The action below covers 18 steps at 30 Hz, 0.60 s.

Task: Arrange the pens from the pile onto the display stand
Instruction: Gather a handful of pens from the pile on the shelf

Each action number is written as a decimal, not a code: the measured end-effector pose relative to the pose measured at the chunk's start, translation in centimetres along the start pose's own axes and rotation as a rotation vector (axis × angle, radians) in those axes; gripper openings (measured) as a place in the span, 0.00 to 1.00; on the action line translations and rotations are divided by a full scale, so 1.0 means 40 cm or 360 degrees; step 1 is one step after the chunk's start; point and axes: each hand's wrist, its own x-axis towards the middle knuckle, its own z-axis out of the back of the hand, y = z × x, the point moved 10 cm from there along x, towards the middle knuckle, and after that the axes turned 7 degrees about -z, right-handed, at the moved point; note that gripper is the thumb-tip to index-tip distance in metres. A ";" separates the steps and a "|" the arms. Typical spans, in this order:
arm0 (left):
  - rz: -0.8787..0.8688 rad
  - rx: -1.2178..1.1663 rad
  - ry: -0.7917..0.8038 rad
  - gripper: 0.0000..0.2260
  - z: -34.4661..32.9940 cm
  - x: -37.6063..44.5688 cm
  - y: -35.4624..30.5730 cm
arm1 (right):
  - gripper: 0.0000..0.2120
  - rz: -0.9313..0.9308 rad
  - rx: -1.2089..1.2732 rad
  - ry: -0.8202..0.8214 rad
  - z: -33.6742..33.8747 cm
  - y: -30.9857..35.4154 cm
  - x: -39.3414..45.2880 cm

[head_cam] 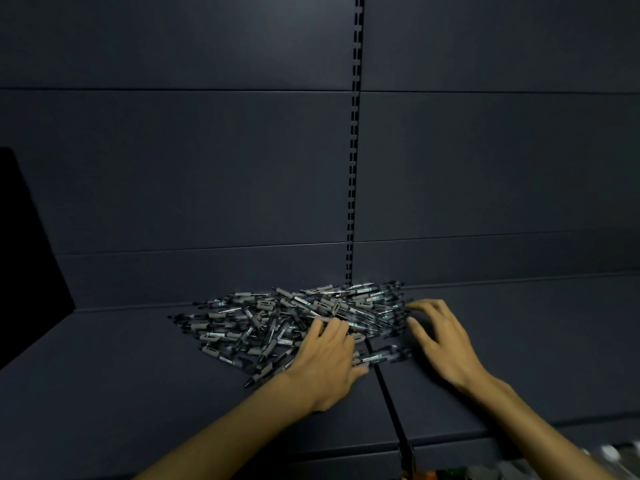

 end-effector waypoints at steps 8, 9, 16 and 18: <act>0.0134 -0.0169 -0.0086 0.24 -0.010 0.016 0.000 | 0.14 0.0015 -0.0002 0.0001 -0.003 -0.004 -0.005; 0.0141 -0.0182 -0.0093 0.24 -0.011 0.019 0.000 | 0.14 0.0010 -0.0005 -0.0002 -0.001 -0.007 -0.005; 0.0151 -0.0281 -0.0089 0.23 -0.032 0.028 0.008 | 0.16 -0.0126 -0.0104 0.0070 -0.012 -0.032 -0.009; 0.0158 -0.0292 -0.0088 0.24 -0.033 0.029 0.011 | 0.15 -0.0159 -0.0146 0.0118 -0.026 -0.032 -0.012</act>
